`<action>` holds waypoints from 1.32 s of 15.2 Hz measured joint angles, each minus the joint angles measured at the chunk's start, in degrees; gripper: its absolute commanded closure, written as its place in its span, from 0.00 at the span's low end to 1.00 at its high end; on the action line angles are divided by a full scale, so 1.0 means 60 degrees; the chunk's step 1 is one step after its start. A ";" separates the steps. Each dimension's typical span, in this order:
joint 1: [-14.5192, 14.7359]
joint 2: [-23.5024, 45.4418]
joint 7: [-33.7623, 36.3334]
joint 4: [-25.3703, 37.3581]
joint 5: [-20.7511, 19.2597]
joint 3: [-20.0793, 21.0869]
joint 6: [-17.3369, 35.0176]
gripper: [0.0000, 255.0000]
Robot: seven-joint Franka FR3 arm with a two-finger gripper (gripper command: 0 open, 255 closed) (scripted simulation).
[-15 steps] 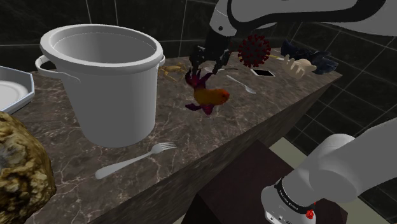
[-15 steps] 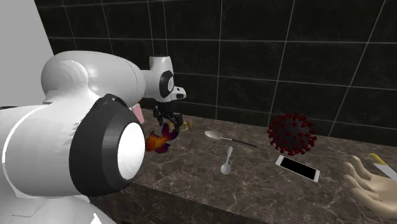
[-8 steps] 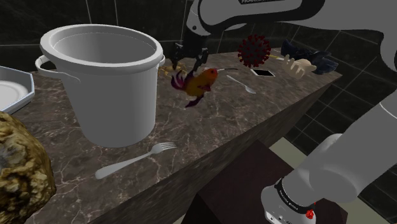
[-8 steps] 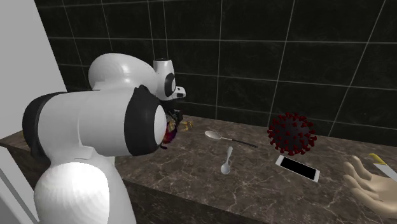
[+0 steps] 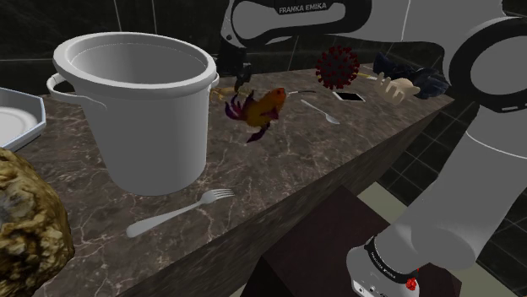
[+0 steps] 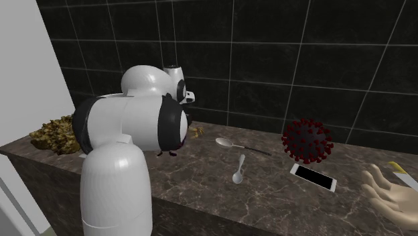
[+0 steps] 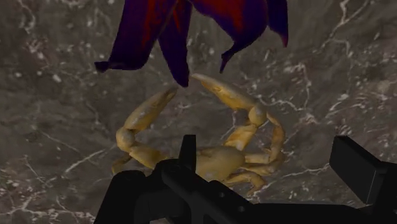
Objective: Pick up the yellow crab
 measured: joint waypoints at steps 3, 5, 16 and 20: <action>0.0003 0.0088 0.0029 -0.0231 -0.0024 -0.0009 0.0330 0.00; 0.0021 0.0162 0.0070 -0.0399 -0.0054 -0.0009 0.0573 0.00; 0.0013 0.0225 0.0072 -0.0517 -0.0071 -0.0022 0.0775 1.00; 0.0014 0.0122 0.0061 -0.0396 -0.0044 -0.0009 0.0535 1.00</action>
